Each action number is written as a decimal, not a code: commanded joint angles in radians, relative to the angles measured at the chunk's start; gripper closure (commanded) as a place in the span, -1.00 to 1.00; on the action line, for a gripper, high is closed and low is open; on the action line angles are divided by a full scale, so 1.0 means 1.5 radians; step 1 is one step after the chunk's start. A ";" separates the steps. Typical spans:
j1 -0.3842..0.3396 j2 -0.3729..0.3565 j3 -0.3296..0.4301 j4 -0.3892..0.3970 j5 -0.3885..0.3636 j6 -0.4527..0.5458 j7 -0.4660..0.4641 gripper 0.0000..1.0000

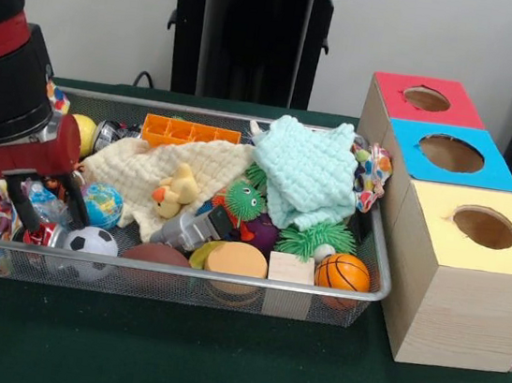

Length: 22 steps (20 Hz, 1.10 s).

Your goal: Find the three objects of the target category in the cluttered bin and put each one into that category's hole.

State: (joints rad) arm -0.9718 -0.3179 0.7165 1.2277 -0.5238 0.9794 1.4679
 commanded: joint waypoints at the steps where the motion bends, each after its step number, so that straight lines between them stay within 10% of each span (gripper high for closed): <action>1: -0.011 0.026 -0.012 -0.017 -0.026 0.074 -0.204 -1.00; 22: -0.028 0.040 -0.030 -0.017 -0.050 0.090 -0.216 -1.00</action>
State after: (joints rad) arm -1.0112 -0.3046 0.7160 1.2203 -0.5386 0.9842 1.4679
